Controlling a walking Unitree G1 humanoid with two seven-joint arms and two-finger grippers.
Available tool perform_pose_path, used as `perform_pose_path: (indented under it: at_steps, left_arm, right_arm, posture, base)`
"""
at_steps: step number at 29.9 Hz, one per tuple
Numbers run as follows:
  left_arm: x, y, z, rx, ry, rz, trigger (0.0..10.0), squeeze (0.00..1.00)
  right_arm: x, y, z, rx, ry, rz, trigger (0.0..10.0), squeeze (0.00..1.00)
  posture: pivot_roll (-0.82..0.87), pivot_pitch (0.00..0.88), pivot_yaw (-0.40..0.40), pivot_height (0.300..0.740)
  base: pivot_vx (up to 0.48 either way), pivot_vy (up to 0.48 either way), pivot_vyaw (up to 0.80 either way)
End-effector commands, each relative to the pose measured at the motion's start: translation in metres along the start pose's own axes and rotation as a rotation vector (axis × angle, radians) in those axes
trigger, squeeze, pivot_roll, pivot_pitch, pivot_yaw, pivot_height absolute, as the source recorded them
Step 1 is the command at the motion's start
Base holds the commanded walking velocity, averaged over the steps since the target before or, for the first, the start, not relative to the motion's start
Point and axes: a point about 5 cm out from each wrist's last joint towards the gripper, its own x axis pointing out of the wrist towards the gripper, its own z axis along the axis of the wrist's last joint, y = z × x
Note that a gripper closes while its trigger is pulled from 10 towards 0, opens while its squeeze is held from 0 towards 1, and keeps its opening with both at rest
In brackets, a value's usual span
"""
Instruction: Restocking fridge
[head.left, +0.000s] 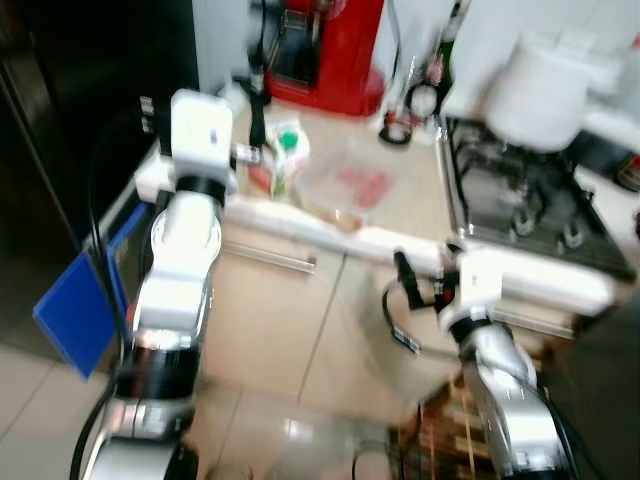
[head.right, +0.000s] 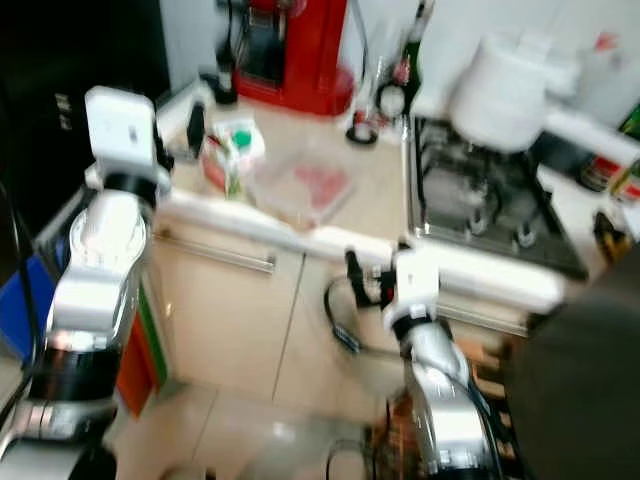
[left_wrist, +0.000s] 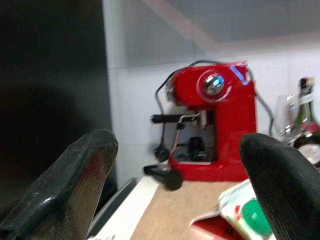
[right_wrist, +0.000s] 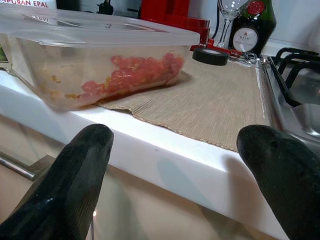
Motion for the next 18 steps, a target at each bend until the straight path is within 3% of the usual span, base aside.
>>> perform_pose_path:
  at_steps: [1,11,13,18]
  left_arm:
    - [0.003,-0.009,0.010,-0.021,-0.046,-0.033,10.0,0.00]
    - [0.004,-0.012,0.010,-0.020,-0.048,-0.048,10.0,0.00]
    - [0.005,-0.013,0.013,-0.011,-0.068,-0.057,10.0,0.00]
    - [0.008,-0.019,0.017,0.040,-0.080,-0.099,10.0,0.00]
  right_arm:
    - [0.001,-0.006,0.002,-0.002,0.000,-0.019,10.0,0.03]
    - [0.003,-0.008,0.002,-0.008,0.001,-0.018,10.0,0.03]
    - [0.003,-0.008,0.002,-0.009,0.000,-0.018,10.0,0.04]
    - [0.002,-0.007,0.002,-0.009,0.000,-0.017,10.0,0.03]
  posture:
    - [-0.01,0.000,-0.132,0.740]
    - [-0.01,0.000,-0.135,0.740]
    - [-0.01,0.000,-0.135,0.740]
    - [-0.01,0.000,-0.134,0.740]
  base:
    - [0.277,0.390,0.00]
    - [0.271,0.396,0.00]
    - [0.428,0.000,0.00]
    - [0.000,0.000,0.00]
